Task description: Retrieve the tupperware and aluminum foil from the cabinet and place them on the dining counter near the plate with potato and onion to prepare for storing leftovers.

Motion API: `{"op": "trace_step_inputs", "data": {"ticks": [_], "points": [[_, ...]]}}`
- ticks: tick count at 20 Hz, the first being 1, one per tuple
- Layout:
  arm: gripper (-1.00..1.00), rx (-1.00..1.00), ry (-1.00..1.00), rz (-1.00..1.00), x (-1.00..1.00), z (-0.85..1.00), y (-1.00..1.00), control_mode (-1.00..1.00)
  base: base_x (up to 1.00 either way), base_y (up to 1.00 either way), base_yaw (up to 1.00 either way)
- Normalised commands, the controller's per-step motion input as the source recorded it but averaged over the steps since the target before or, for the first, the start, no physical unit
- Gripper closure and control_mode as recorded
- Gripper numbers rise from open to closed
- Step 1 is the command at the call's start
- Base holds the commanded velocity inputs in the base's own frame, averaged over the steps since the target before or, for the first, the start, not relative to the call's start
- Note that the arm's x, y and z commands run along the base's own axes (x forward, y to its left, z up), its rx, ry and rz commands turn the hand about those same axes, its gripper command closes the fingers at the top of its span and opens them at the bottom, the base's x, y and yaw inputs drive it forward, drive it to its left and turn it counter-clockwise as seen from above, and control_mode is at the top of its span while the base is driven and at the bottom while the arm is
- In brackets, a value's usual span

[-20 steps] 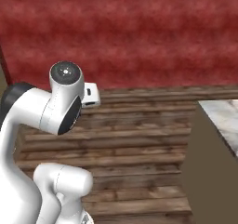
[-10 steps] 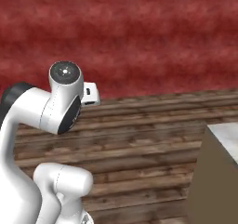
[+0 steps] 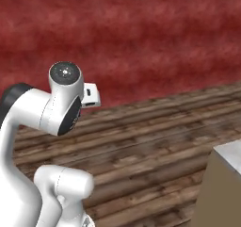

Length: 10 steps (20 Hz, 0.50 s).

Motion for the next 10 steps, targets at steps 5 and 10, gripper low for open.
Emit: {"op": "trace_step_inputs", "data": {"ticks": [5,10], "points": [[1.0,0.0,0.0,0.0,0.0,0.0,0.0,1.0,1.0,0.36,-0.5],[1.0,0.0,0.0,0.0,0.0,0.0,0.0,1.0,0.99,0.41,-0.57]]}}
